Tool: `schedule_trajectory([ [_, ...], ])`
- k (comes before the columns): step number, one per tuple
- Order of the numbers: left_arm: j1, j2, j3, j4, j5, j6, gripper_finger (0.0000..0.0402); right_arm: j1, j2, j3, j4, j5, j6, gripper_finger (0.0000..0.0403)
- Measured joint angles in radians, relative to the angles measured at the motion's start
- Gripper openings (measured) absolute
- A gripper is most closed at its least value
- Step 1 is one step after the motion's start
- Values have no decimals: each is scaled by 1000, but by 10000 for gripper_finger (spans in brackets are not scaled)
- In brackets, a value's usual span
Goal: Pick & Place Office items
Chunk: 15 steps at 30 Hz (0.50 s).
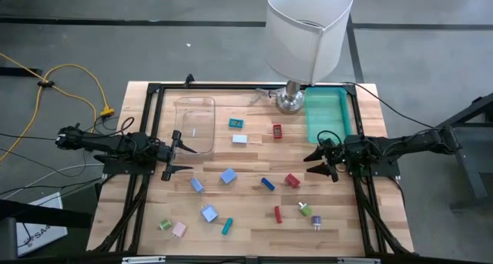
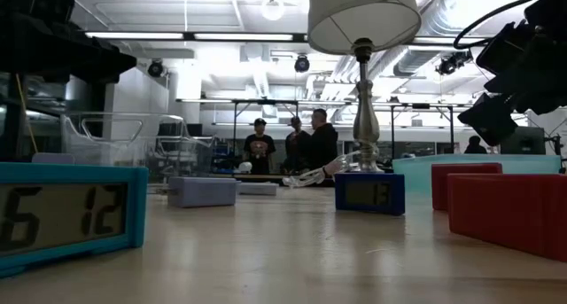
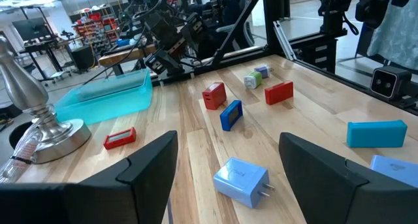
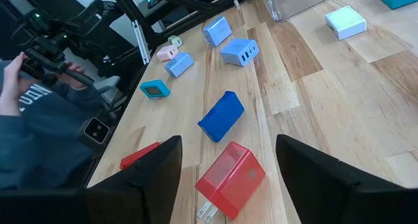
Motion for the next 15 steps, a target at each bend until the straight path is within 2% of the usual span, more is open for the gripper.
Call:
schedule_trajectory([
  [5, 0, 0, 0, 1, -9, 0, 260, 0, 0, 0, 0, 0, 0, 235],
  [15, 1, 0, 3, 36, -133, -14, 260, 0, 0, 0, 0, 0, 0, 235],
])
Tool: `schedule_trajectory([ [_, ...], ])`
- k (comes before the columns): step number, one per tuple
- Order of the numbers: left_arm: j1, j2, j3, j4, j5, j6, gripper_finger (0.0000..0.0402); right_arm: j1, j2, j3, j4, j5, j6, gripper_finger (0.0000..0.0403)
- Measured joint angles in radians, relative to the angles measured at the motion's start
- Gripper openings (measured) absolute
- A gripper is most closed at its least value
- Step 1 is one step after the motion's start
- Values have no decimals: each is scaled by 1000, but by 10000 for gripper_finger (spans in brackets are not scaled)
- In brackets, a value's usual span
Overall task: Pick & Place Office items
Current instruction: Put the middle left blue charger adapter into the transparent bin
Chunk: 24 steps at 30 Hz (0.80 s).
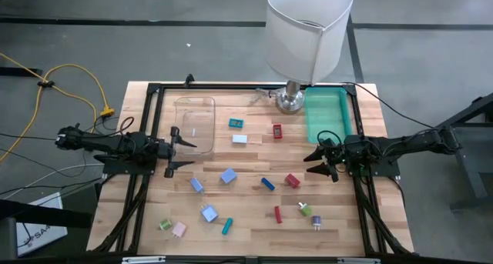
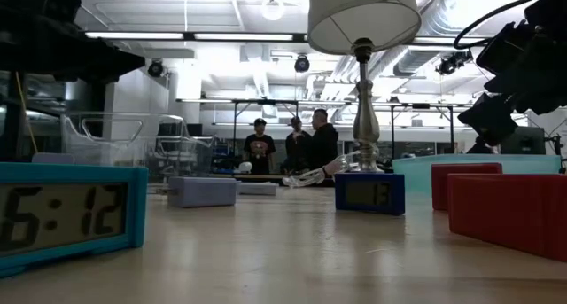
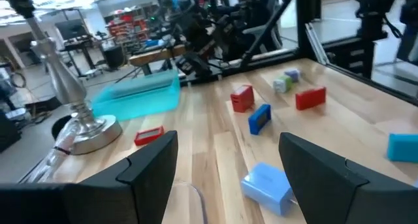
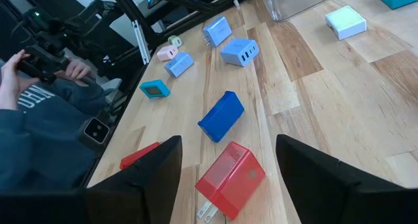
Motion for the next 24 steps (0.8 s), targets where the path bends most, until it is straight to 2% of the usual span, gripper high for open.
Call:
schedule_trajectory([
  [4, 0, 5, 27, -16, -84, -31, 260, 0, 0, 0, 0, 0, 0, 235],
  [10, -1, 70, 81, -19, -128, -37, 260, 0, 0, 0, 0, 0, 0, 235],
  [16, -2, 203, 178, -39, -131, -49, 260, 0, 0, 0, 0, 0, 0, 235],
  [24, -78, 408, 373, -206, -159, -105, 260, 0, 0, 0, 0, 0, 0, 235],
])
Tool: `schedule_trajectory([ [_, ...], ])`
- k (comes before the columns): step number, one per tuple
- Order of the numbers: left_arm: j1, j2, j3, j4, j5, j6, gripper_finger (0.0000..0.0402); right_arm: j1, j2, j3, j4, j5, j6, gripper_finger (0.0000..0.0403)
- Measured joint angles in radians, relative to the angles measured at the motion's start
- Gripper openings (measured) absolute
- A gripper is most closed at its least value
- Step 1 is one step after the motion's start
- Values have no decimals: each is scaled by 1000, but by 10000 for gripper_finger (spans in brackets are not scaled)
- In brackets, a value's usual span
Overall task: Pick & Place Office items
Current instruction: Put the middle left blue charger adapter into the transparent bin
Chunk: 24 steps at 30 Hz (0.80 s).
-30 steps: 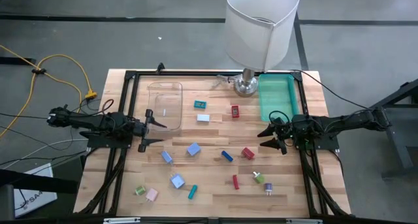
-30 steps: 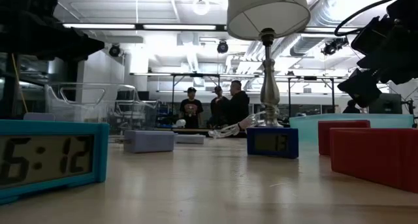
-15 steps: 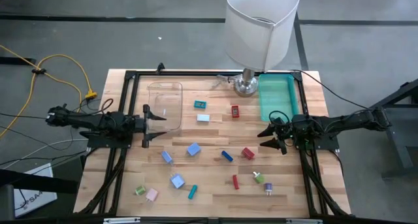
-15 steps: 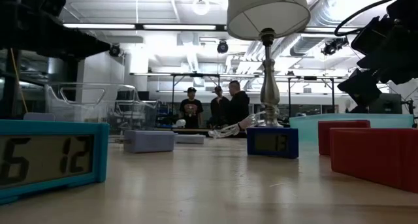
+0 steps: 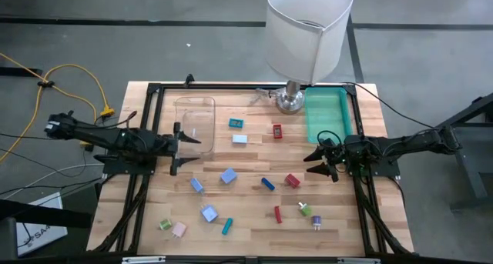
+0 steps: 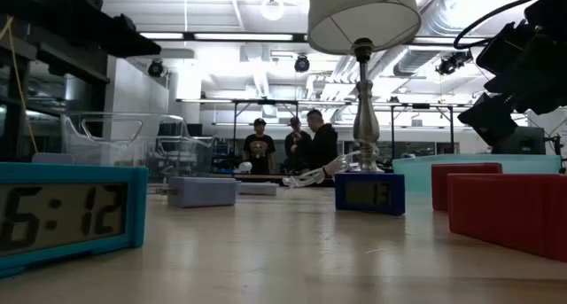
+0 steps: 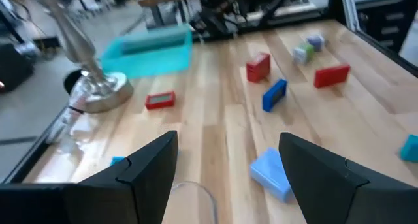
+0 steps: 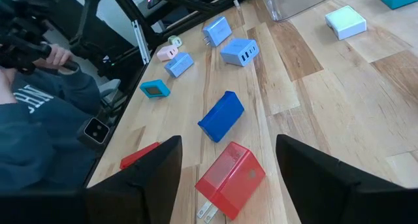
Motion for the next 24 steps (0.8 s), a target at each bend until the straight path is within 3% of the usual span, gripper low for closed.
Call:
schedule_trajectory([
  [12, -222, 286, 249, -273, -269, -256, 260, 0, 0, 0, 0, 0, 0, 235],
  [17, -295, 414, 365, -415, -259, -269, 260, 0, 0, 0, 0, 0, 0, 235],
  [24, -348, 553, 442, -533, -121, -204, 260, 0, 0, 0, 0, 0, 0, 235],
])
